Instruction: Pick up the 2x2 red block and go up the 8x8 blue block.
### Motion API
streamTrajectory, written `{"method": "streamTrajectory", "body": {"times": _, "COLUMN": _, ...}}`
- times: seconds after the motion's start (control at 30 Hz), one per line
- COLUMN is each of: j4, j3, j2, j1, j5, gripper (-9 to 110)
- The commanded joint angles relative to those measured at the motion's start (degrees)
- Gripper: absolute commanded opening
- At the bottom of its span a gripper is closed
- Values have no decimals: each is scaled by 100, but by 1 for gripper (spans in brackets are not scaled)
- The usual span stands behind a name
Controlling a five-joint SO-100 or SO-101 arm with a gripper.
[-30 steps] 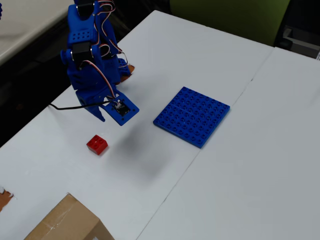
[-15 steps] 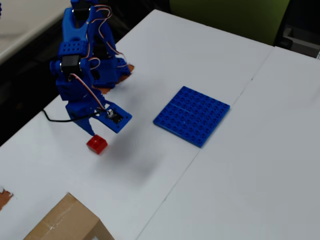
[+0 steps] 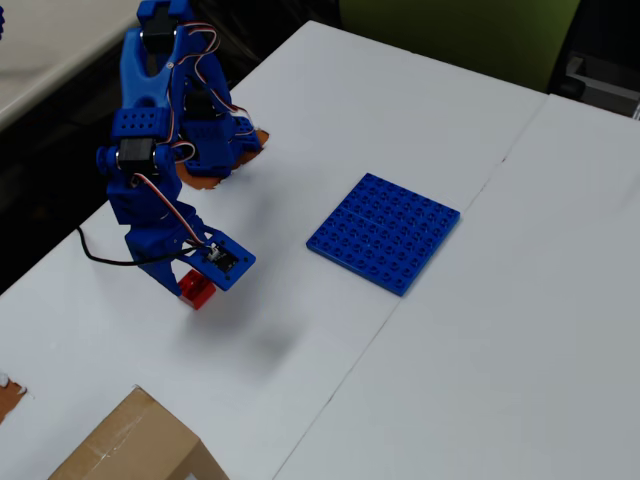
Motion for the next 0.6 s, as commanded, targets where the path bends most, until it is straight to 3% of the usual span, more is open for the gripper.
{"method": "streamTrajectory", "body": {"times": 0.0, "j4": -149, "j3": -255, "j2": -18, "j1": 79, "j5": -97, "gripper": 29}}
{"method": "streamTrajectory", "body": {"times": 0.57, "j4": -149, "j3": -246, "j2": -193, "j1": 97, "j5": -123, "gripper": 28}}
